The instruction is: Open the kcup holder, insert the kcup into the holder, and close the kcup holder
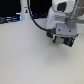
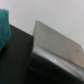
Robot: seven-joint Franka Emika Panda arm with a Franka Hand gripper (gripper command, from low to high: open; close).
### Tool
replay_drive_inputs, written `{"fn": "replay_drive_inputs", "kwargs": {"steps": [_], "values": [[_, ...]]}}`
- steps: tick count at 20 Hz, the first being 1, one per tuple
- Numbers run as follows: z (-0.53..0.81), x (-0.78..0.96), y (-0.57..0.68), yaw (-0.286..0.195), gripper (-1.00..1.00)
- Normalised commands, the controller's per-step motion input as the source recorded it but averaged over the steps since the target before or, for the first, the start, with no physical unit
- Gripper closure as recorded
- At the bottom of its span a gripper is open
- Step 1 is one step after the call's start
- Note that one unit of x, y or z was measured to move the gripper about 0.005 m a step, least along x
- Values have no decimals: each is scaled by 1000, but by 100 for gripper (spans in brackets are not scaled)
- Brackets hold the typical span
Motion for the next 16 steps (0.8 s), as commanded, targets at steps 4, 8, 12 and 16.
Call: {"fn": "replay_drive_inputs", "kwargs": {"steps": [4, 8, 12, 16], "values": [[5, -438, 608, 74, -100], [19, -428, 645, 69, -100], [34, -618, 641, 40, -100], [7, -733, 631, 30, -100]]}}
